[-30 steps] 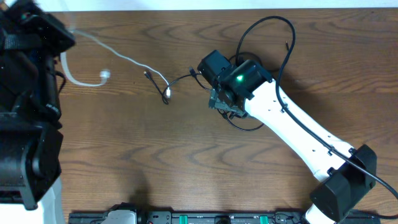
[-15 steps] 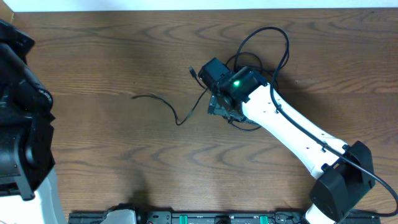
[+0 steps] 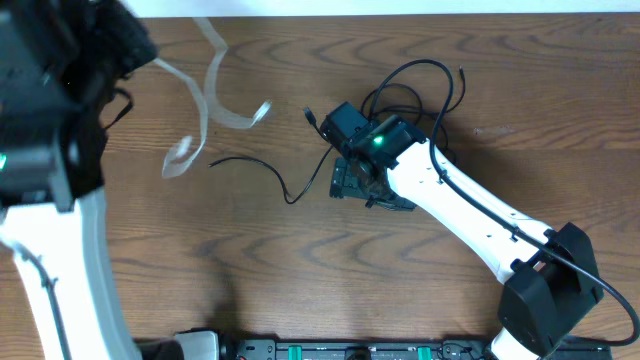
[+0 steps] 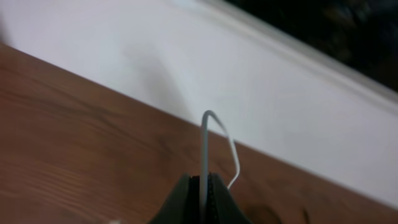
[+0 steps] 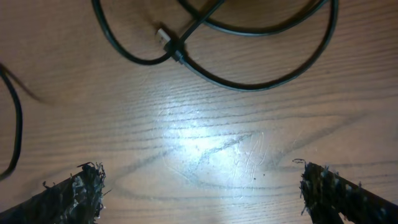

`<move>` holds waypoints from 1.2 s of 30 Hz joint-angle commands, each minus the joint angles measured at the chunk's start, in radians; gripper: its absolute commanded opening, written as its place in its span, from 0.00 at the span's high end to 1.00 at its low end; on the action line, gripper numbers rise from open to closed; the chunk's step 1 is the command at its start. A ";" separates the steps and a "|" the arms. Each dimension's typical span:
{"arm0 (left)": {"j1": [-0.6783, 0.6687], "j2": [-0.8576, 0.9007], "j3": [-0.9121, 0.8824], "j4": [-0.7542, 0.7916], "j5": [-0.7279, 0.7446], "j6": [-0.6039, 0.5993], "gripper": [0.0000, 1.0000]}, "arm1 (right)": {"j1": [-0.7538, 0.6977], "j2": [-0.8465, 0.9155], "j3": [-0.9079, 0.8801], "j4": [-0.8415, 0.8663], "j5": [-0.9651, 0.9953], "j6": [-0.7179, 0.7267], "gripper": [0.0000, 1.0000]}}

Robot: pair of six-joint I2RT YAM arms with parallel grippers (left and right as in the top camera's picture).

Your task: Untangle cables

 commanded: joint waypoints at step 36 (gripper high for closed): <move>0.305 0.582 -0.005 0.428 0.029 0.197 0.91 | 0.055 -0.003 -0.008 -0.027 -0.036 -0.034 0.01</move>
